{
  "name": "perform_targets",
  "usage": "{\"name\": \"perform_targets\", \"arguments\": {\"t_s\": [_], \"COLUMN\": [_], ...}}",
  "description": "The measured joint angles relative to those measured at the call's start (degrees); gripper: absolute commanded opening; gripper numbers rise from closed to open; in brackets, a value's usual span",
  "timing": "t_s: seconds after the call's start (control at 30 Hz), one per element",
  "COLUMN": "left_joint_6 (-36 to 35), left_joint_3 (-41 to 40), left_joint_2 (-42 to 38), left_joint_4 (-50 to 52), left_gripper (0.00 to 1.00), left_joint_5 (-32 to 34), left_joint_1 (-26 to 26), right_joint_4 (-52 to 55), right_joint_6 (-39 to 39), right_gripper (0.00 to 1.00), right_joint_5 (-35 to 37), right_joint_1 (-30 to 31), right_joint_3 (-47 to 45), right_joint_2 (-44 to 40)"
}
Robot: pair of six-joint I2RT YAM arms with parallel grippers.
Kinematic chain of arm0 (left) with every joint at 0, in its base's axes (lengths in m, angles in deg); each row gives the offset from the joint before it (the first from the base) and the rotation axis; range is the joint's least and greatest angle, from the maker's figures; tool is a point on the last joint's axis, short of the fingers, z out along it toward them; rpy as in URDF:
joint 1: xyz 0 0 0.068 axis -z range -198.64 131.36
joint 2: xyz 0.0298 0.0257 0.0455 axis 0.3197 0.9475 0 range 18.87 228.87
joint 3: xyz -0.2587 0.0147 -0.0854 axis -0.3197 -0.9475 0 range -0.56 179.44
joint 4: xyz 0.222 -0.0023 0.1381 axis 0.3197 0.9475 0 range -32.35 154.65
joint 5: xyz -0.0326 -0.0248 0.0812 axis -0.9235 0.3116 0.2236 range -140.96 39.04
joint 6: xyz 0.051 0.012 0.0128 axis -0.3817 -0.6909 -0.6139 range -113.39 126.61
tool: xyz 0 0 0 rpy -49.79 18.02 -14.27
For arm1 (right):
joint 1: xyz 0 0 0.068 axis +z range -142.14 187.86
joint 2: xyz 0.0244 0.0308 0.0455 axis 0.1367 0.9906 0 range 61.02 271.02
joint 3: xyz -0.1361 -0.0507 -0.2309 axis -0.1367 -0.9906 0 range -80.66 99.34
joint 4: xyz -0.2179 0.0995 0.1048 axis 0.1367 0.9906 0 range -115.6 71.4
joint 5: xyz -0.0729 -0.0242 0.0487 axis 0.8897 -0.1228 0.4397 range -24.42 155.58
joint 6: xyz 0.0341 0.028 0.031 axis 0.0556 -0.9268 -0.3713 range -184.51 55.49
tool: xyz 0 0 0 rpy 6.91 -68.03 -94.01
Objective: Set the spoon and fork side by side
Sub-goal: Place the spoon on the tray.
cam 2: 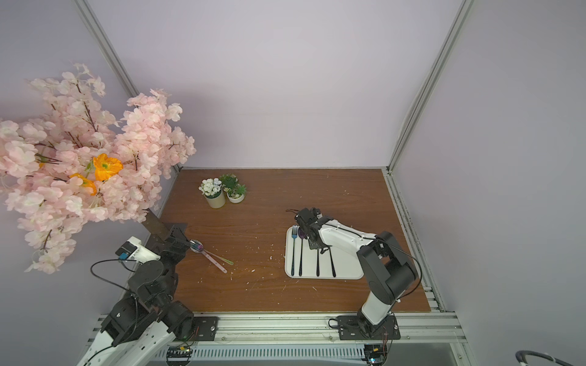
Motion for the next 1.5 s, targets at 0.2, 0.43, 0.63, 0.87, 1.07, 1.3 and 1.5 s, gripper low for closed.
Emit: {"name": "perform_targets", "arguments": {"t_s": [0.2, 0.43, 0.63, 0.87, 1.07, 1.3, 1.5], "left_joint_6": [0.0, 0.0, 0.1, 0.6, 0.8, 0.9, 0.9], "left_joint_3": [0.0, 0.0, 0.0, 0.0, 0.0, 0.0, 0.0], "left_joint_2": [0.0, 0.0, 0.3, 2.3, 3.0, 3.0, 3.0], "left_joint_4": [0.0, 0.0, 0.0, 0.0, 0.0, 0.0, 0.0], "left_gripper": [1.0, 1.0, 1.0, 1.0, 1.0, 1.0, 1.0], "left_joint_5": [0.0, 0.0, 0.0, -0.3, -0.5, -0.5, -0.5], "left_joint_1": [0.0, 0.0, 0.0, 0.0, 0.0, 0.0, 0.0], "right_joint_4": [-0.8, -4.7, -8.5, -9.9, -12.0, -15.2, -17.3], "right_joint_6": [0.3, 1.5, 3.3, 4.5, 4.7, 4.6, 4.2], "right_gripper": [0.3, 0.36, 0.54, 0.56, 0.56, 0.56, 0.56], "right_joint_5": [0.2, -9.0, -23.0, -36.3, -41.5, -44.9, -47.3], "right_joint_1": [-1.0, -6.1, -14.4, -19.7, -20.5, -20.5, -20.5], "right_joint_3": [-0.6, -6.0, -11.8, -18.9, -21.5, -22.9, -23.7], "right_joint_2": [0.9, -5.4, -14.9, -18.9, -19.5, -19.5, -19.6]}}
